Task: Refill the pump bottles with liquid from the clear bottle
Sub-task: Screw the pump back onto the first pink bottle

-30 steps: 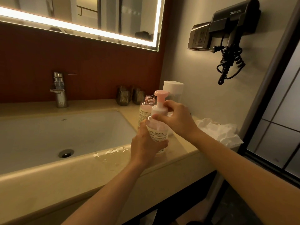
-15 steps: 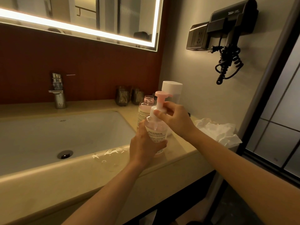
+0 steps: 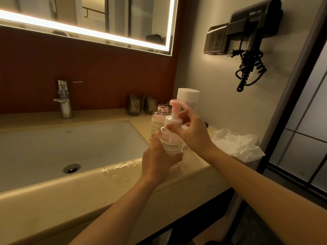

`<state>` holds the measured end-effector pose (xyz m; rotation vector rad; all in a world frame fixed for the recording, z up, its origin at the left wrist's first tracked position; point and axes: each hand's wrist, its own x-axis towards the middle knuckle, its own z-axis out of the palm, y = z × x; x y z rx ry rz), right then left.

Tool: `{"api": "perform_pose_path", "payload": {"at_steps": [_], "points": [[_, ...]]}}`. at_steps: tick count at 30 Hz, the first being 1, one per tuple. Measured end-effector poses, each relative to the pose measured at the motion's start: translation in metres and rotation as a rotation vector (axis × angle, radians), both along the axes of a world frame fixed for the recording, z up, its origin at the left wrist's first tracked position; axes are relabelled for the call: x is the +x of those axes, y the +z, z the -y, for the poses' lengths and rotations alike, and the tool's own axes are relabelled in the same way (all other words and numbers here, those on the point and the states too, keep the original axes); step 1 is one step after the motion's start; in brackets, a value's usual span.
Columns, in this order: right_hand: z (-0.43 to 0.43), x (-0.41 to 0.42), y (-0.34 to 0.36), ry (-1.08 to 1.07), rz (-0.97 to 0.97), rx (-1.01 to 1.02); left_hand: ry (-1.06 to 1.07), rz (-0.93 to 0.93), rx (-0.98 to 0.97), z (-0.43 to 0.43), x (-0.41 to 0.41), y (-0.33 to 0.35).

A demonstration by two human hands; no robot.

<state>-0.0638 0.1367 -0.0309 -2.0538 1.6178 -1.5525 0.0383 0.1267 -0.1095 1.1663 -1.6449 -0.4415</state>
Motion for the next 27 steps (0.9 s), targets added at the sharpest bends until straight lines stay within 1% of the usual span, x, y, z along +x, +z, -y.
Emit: {"api": "perform_pose_path", "payload": {"at_steps": [2,4,8,10,12,16,18,21,24,27], "points": [[0.004,0.003,0.002,-0.037,-0.013,0.002,-0.004,-0.003,-0.006,-0.001,0.0,0.0],[0.005,0.004,0.004,-0.029,-0.031,0.008,-0.01,-0.009,-0.011,-0.001,0.0,0.001],[-0.004,0.002,0.003,0.119,0.007,0.077,-0.011,-0.013,-0.014,0.0,-0.001,0.001],[-0.005,0.0,0.0,0.087,0.005,0.047,-0.012,-0.011,-0.011,0.001,-0.001,0.0],[-0.002,0.0,-0.001,0.009,-0.005,-0.003,-0.013,-0.007,-0.015,0.001,-0.001,-0.001],[0.006,0.006,-0.001,-0.085,-0.008,-0.007,-0.016,-0.017,-0.015,0.001,-0.001,0.0],[0.005,0.007,-0.001,-0.055,-0.006,0.019,-0.018,-0.02,-0.023,0.001,-0.001,0.0],[0.0,0.004,-0.002,0.048,0.013,0.049,-0.021,-0.023,-0.037,0.002,0.0,0.0],[0.0,0.001,-0.002,0.01,-0.014,0.002,-0.035,-0.026,-0.037,0.002,-0.001,-0.001],[0.004,-0.002,0.005,0.01,-0.038,0.062,-0.05,-0.024,-0.041,0.004,-0.001,-0.001]]}}
